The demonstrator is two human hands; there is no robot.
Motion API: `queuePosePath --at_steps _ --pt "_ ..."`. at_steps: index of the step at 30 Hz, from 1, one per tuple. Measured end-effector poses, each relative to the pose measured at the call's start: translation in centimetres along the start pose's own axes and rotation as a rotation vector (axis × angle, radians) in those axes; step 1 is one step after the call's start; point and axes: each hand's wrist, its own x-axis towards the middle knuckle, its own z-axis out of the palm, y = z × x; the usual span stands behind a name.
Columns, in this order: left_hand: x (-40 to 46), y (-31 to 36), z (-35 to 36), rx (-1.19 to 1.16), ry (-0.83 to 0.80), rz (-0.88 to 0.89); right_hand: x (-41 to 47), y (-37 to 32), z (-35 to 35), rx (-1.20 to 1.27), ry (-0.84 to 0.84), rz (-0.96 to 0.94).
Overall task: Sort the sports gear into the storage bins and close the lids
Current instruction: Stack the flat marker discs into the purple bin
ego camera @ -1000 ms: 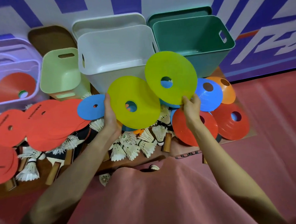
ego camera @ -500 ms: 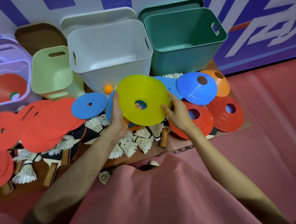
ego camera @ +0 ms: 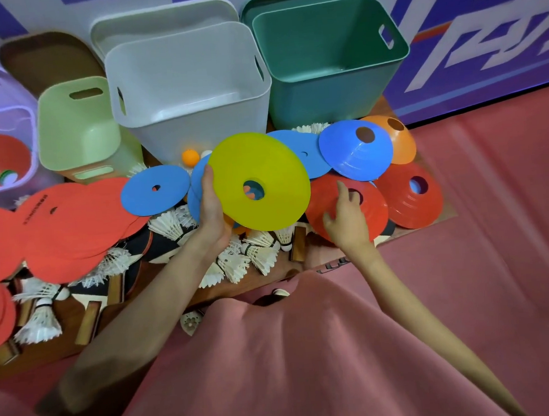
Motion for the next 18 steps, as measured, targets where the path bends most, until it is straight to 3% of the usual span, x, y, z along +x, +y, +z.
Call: queuePosePath --at_steps 4,11,18 --pt "-0.1 -0.4 -0.6 0.025 -0.006 0.013 -0.1 0.5 0.6 -0.15 -0.026 -0.03" --pt "-0.3 -0.6 -1.5 0.023 0.026 0.047 -0.1 0.8 0.3 -0.156 -0.122 0.001" --pt "0.0 -0.2 -2.5 0.009 0.116 0.074 -2.8 -0.8 -3.1 -0.086 -0.008 -0.009"
